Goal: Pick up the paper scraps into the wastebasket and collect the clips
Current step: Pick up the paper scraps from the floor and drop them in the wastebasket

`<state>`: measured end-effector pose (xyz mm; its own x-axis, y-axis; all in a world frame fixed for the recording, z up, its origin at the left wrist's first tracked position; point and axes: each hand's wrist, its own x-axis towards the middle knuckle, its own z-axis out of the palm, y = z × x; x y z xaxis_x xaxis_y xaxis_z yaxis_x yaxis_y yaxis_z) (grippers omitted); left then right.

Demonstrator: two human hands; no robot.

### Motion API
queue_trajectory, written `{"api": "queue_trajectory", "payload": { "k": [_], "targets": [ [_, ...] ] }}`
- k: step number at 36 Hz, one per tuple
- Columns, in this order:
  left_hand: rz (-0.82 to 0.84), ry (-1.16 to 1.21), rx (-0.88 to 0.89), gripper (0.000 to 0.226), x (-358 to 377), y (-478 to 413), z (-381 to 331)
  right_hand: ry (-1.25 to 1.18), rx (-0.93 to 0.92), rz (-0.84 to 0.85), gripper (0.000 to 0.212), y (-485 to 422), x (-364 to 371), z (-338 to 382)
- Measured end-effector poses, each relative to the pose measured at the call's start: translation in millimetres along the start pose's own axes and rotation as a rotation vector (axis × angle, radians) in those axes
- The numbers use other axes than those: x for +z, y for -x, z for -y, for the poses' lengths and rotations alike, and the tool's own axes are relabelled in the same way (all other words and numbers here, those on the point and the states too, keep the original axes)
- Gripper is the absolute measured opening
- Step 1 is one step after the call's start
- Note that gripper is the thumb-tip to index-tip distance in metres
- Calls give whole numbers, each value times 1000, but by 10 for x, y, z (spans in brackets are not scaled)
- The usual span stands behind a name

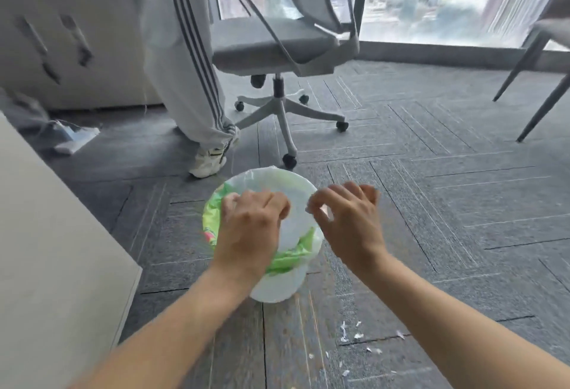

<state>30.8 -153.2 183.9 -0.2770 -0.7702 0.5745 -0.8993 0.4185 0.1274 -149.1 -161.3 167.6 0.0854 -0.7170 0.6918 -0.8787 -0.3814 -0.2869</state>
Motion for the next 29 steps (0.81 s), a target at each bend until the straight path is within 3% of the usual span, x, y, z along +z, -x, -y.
{"api": "queue_trajectory", "payload": {
  "k": [3, 5, 7, 10, 12, 14, 19, 24, 29],
  "targets": [
    [92, -58, -86, 21, 189, -152, 317, -23, 13, 96, 14, -307, 149, 190],
    [207, -52, -144, 12, 292, -196, 461, 28, 89, 279, 16, -423, 288, 254],
    [324, -62, -209, 14, 342, -216, 559, 118, 205, 520, 35, -462, 447, 273],
    [592, -53, -289, 52, 329, -221, 656, 179, 314, 810, 75, -415, 590, 288],
    [735, 6, -315, 67, 271, -213, 668, 212, 286, 856, 78, -369, 605, 296],
    [803, 5, -324, 65, 218, -207, 675, 221, 255, 804, 60, -345, 572, 287],
    [671, -65, -330, 40, 163, -186, 698, 257, 232, 635, 12, -311, 526, 253],
    [473, -112, -289, 20, 108, -223, 547, 139, 238, 721, 38, -223, 388, 186],
    [282, -8, -100, 48, 167, -60, 208, -5, 299, 518, 29, 67, 101, 5]
  ]
}}
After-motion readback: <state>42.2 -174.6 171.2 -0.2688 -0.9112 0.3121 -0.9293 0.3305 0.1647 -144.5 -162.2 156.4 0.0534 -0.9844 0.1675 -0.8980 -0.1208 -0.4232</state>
